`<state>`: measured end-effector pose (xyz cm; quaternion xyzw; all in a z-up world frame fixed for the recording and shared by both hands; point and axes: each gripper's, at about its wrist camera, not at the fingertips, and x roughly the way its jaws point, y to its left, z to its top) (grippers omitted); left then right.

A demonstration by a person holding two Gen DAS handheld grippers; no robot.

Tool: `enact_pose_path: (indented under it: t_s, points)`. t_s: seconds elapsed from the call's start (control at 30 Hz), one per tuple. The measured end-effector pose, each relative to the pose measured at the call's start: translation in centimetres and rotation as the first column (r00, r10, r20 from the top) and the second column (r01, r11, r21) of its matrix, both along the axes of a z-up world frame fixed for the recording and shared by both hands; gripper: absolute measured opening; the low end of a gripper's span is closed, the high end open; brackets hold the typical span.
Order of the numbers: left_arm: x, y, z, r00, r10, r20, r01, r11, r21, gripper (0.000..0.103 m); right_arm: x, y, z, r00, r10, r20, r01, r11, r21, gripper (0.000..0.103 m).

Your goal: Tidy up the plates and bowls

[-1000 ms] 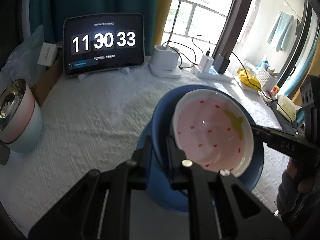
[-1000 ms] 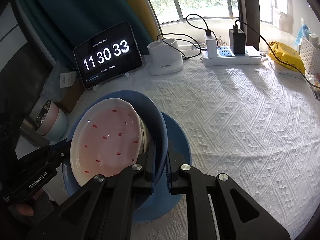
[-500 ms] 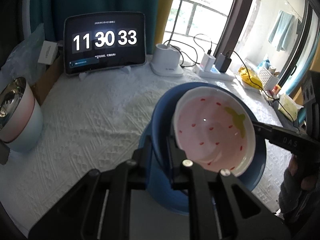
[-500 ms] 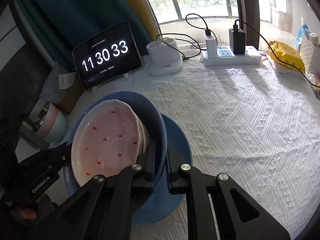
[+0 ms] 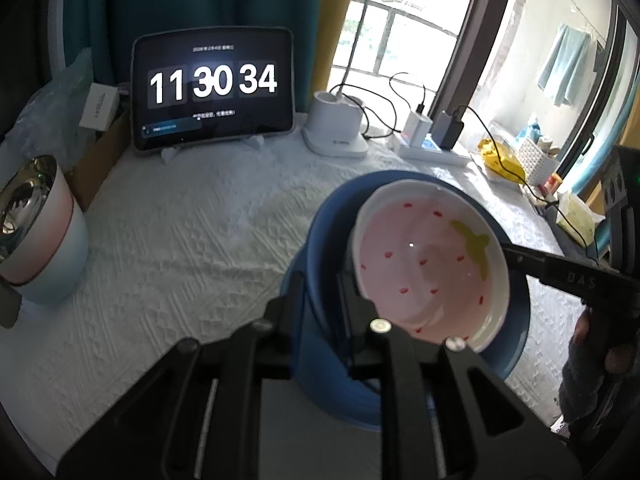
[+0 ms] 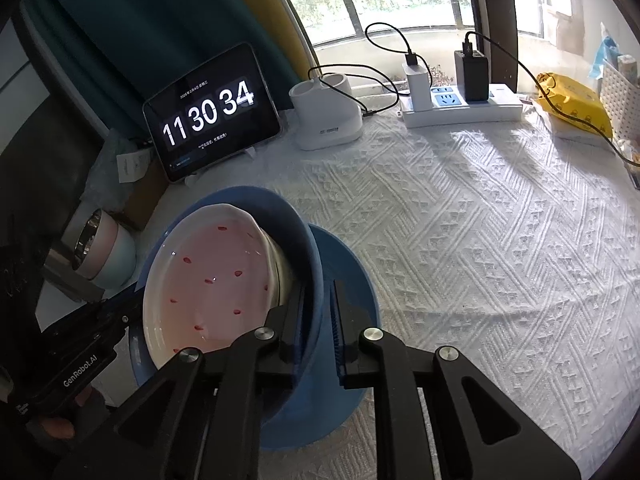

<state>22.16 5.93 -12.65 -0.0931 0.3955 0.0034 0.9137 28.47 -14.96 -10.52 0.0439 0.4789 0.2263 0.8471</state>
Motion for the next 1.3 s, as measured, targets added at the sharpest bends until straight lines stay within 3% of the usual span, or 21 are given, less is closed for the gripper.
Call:
enact_pose_path:
  t_s: [0.2, 0.6, 0.93, 1.3]
  points:
    - [-0.5, -0.2, 0.5, 1.000, 0.015, 0.024, -0.015, 1.000, 0.017, 0.017, -0.2, -0.6, 0.4, 1.000, -0.009, 0.012, 0.009, 1.000, -0.001, 0.025]
    - [-1.7, -0.3, 1.8, 0.996, 0.023, 0.080, -0.025, 0.999, 0.025, 0.026, -1.3, -0.9, 1.3, 0.999, -0.019, 0.048, 0.019, 1.000, -0.017, 0.030]
    - [-3.4, -1.1, 3.4, 0.989, -0.001, 0.148, -0.002, 1.000, 0.018, 0.046, -2.7, -1.4, 2.4, 0.996, -0.031, 0.087, 0.034, 0.999, -0.027, 0.036]
    - [-6.3, -2.6, 5.7, 0.968, -0.038, 0.249, 0.031, 0.999, 0.033, 0.047, -5.4, -2.2, 4.5, 0.986, -0.043, 0.163, 0.048, 0.998, -0.030, 0.043]
